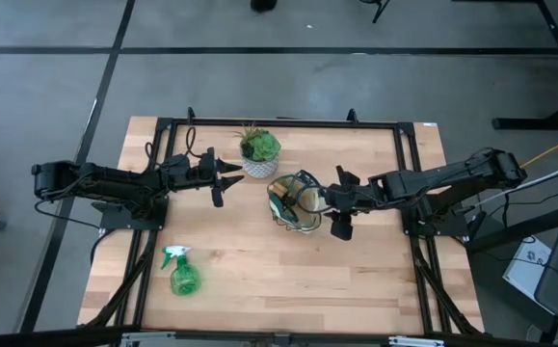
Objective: Pick & Place Garden tools in Gardening bag
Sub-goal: Put the spray bottle into the gardening bag
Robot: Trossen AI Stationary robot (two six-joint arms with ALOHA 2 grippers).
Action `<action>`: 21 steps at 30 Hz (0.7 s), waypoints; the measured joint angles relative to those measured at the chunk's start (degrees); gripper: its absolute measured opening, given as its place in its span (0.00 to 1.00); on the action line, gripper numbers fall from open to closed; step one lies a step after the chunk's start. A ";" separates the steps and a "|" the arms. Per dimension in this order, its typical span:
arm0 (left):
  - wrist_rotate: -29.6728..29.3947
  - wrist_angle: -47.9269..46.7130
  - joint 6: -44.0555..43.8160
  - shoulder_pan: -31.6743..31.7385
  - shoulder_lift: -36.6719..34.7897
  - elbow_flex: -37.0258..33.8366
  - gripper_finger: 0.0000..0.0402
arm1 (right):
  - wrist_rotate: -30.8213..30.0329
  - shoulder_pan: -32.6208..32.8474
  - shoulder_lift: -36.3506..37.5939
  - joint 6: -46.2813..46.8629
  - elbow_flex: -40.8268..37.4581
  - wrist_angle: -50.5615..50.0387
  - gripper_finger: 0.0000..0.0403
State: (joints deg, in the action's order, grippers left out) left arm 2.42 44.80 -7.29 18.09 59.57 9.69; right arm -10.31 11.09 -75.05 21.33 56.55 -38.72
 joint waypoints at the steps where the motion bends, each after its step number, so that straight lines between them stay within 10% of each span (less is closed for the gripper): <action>1: 0.00 0.00 0.01 0.01 0.00 0.00 0.37 | 0.00 0.00 0.00 0.12 0.00 0.34 0.42; 21: 0.02 0.00 -0.97 0.02 -0.02 0.00 0.37 | -0.06 0.12 -0.02 -1.17 -0.02 2.59 0.42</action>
State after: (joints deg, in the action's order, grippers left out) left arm 2.44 44.80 -8.26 18.11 59.55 9.69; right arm -10.36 11.21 -75.07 20.16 56.53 -36.13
